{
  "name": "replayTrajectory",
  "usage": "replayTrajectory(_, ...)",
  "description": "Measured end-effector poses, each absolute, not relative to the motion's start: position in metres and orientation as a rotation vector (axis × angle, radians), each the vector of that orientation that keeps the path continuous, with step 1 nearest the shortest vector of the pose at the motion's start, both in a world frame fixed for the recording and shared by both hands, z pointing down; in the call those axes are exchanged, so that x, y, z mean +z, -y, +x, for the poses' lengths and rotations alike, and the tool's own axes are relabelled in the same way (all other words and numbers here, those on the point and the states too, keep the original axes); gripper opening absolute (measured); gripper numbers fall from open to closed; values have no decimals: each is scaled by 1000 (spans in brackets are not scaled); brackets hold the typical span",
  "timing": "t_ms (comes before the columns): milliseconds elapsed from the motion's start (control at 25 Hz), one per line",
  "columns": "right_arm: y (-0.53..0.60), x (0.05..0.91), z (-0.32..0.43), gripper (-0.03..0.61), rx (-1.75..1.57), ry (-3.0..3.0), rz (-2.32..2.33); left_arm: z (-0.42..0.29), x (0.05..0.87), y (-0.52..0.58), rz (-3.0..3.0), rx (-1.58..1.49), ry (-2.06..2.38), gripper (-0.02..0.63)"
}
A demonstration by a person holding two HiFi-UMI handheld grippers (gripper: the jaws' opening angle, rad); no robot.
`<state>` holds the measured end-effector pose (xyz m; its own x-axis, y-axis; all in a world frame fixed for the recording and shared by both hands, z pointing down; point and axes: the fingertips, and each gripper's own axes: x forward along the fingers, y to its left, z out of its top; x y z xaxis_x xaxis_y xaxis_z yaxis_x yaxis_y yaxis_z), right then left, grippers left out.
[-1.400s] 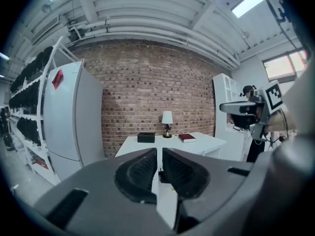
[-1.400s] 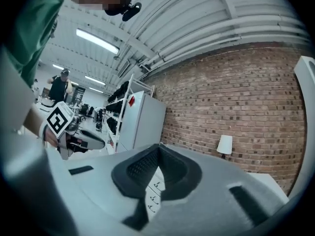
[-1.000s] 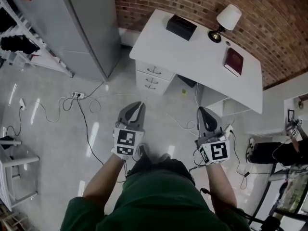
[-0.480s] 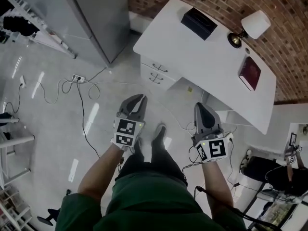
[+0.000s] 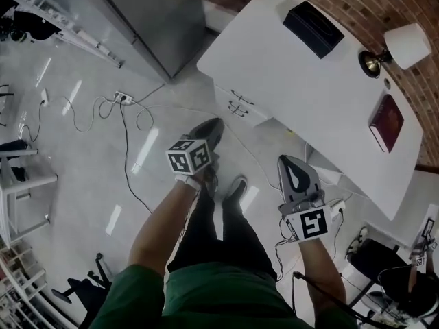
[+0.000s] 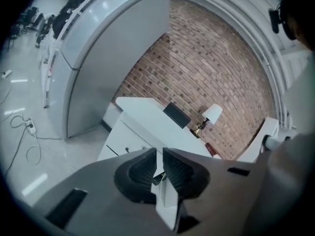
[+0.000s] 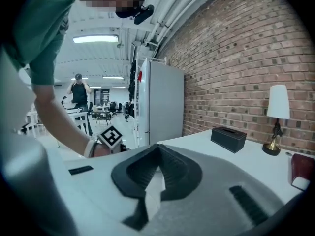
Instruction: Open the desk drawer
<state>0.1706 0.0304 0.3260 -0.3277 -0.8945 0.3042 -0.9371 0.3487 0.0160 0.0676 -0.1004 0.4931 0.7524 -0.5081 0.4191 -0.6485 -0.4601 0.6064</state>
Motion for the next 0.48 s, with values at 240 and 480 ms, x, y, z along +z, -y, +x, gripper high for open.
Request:
replayTrajectory(240, -21, 367, 167, 0, 342, 2375, 1622, 84, 576, 143, 2019, 203, 866, 49)
replayTrajectory(480, -29, 407, 165, 1, 453, 2312, 1650, 103, 647, 161, 1908, 199, 801, 92)
